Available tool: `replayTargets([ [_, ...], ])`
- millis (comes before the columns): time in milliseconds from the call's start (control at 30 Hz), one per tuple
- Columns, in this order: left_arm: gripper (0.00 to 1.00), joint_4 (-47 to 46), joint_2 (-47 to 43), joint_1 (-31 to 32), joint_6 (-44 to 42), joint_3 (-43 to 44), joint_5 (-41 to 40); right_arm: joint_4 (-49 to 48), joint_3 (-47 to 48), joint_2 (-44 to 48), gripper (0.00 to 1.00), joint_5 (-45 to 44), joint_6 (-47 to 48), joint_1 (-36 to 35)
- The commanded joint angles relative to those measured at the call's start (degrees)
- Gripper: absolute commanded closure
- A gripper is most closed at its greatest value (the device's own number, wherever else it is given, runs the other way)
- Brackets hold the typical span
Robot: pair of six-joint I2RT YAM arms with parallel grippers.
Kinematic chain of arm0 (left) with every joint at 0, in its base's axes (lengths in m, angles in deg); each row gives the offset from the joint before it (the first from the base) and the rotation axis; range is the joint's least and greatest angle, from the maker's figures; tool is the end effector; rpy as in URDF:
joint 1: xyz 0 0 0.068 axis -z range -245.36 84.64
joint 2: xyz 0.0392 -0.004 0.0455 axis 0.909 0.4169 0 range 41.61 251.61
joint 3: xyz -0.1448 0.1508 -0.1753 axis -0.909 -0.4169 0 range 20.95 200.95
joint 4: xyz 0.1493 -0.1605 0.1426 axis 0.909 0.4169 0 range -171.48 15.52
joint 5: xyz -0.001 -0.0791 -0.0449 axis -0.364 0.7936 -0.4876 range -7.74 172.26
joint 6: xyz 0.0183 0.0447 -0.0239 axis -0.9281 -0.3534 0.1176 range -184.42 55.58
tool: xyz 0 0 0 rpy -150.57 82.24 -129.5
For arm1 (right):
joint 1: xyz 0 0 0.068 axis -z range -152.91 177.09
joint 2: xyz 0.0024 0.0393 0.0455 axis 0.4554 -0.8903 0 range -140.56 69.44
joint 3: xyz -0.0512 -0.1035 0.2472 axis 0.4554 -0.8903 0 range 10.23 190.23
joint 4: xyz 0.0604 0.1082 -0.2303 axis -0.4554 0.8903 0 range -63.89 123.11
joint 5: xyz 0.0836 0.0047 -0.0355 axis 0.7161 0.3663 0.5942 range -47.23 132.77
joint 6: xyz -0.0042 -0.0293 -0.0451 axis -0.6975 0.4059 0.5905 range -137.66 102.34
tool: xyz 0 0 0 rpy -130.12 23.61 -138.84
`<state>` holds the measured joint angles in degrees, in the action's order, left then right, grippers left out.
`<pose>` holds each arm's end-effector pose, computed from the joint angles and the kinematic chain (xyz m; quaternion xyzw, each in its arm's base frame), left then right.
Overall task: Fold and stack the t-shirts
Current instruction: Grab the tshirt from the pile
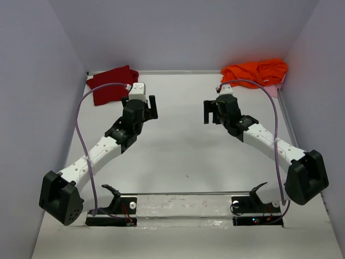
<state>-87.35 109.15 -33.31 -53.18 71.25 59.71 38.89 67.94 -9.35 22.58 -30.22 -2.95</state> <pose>0.2411 -0.1347 0.3212 0.0152 0.7686 -0.0887 0.6333 0.2729 0.1436 0.2805 -0.0505 0.8711 0.0242 0.4879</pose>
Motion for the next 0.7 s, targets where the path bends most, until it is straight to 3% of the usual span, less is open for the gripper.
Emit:
replayTargets([
  [0, 0.13, -1.78, -0.75, 0.20, 1.32, 1.46, -1.98, -0.73, 2.84, 1.70, 0.00, -0.38, -1.24, 0.07],
  [133, 0.05, -3.00, -2.33, 0.29, 2.64, 1.29, -1.10, -2.48, 1.80, 3.37, 0.00, 3.48, 0.16, 0.07],
  [233, 0.01, -4.50, -3.47, 1.17, 2.38, 0.68, -1.62, -3.55, 2.92, 2.50, 0.01, 0.16, 1.13, 0.07],
  [467, 0.02, -0.04, -0.93, 2.57, 1.15, 2.95, -7.33, 1.90, 20.74, -10.59, 0.00, -6.33, 4.55, 0.07],
  [533, 0.01, 1.12, -0.14, 2.84, 0.80, 3.74, -8.66, 2.60, 24.53, -15.15, 0.00, -6.27, 4.21, 4.10],
  [667, 0.01, 2.44, -0.40, 2.93, 2.29, 4.19, -8.65, 6.03, 33.85, -24.12, 0.00, 2.66, -4.21, 11.91],
])
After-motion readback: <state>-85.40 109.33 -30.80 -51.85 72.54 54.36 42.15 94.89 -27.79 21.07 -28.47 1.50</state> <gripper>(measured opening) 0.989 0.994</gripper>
